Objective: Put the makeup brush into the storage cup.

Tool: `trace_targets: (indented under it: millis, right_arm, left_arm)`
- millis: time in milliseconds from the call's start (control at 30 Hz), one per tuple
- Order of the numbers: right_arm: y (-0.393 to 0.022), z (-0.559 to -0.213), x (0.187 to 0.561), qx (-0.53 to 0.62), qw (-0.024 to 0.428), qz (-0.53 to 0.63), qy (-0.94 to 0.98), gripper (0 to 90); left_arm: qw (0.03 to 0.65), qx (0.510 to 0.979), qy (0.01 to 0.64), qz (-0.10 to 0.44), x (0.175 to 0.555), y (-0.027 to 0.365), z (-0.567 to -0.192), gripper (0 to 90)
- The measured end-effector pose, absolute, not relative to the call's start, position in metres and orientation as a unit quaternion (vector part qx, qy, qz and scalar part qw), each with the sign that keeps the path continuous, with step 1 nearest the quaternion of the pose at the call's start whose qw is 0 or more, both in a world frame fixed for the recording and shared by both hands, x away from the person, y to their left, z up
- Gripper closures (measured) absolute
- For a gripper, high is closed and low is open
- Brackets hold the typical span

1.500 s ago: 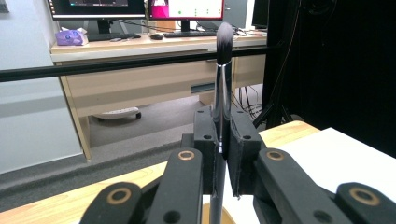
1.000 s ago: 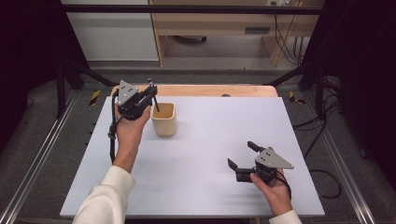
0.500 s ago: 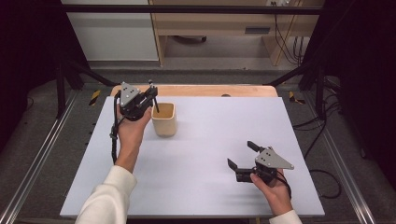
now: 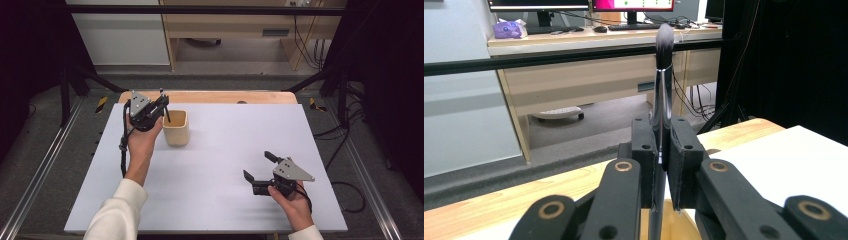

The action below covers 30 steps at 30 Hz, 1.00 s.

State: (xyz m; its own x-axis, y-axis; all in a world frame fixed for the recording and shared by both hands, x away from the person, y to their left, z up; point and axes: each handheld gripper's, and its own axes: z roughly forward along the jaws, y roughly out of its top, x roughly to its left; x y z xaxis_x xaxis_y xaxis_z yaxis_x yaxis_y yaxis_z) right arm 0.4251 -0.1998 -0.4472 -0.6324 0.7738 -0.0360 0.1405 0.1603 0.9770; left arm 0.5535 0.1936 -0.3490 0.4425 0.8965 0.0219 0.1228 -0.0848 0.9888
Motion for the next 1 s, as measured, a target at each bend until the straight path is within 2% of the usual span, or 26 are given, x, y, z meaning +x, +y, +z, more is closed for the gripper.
trace_targets:
  millis: [1000]
  right_arm:
    - [-0.198,-0.448,0.425,0.319,0.279,0.560,0.712,5.7]
  left_arm:
    - [0.540,0.657,0.390,0.353,0.558,0.184,-0.364,83.4]
